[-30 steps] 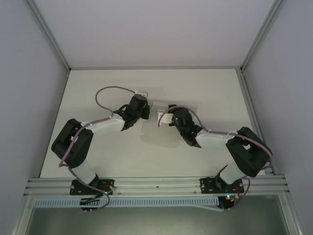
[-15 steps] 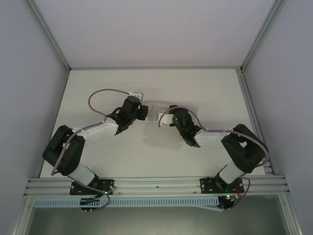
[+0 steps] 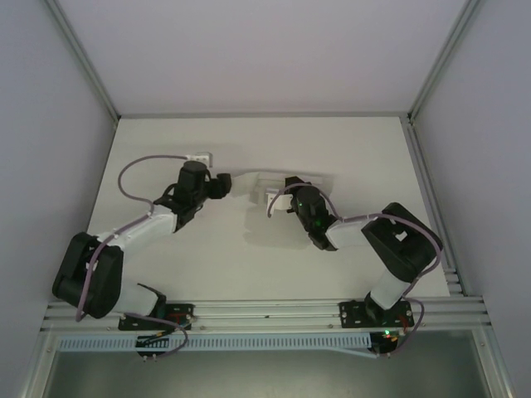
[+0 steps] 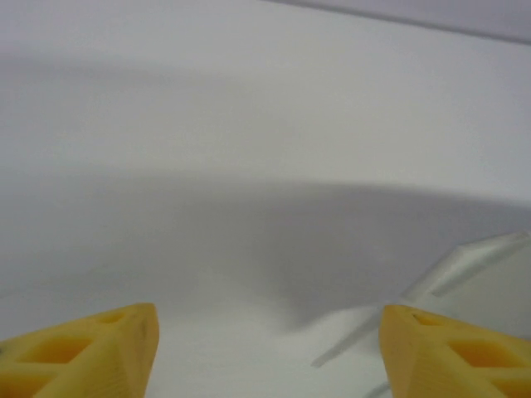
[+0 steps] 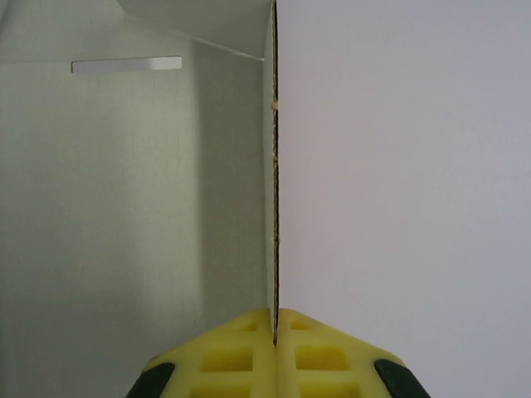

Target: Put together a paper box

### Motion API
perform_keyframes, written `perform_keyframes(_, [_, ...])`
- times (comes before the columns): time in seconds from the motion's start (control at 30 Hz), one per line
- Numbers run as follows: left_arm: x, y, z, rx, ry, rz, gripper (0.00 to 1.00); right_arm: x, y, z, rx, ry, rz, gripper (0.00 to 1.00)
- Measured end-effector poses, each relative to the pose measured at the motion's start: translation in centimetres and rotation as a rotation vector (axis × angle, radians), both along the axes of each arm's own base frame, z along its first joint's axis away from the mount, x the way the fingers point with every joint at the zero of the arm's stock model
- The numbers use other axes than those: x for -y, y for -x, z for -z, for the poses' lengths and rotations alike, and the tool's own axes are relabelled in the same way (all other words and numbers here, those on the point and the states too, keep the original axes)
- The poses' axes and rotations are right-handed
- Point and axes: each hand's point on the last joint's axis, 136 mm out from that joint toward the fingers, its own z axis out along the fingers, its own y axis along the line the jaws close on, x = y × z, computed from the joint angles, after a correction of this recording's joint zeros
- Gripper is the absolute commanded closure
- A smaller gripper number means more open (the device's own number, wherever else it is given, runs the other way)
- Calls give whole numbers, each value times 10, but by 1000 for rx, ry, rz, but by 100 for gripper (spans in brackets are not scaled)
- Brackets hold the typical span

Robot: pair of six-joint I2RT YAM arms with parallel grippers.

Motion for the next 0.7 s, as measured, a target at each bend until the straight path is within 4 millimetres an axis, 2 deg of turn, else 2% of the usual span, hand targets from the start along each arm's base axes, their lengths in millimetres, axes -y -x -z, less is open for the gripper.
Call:
perform_keyframes(0.1, [-24, -14, 6, -15, 11, -54, 26, 0, 1, -3, 1, -8, -2, 100])
perform_keyframes(0.17, [-25, -21, 21, -54, 19, -44, 26, 0, 1, -3, 0, -9, -2, 100])
perform_keyframes(0.27, [-4, -24, 44, -118, 43, 47, 27, 0, 1, -3, 0, -12, -1, 100])
perform_keyframes(0.37, [24, -16, 57, -145, 53, 182, 27, 1, 1, -3, -2, -13, 4, 100])
perform_keyframes(0.6, [90, 16, 47, -86, 77, 514, 30, 5, 0, 0, -16, -11, 21, 100])
perform_keyframes(0.7, [105, 23, 39, -48, 84, 597, 31, 3, 1, 3, -28, -9, 13, 100])
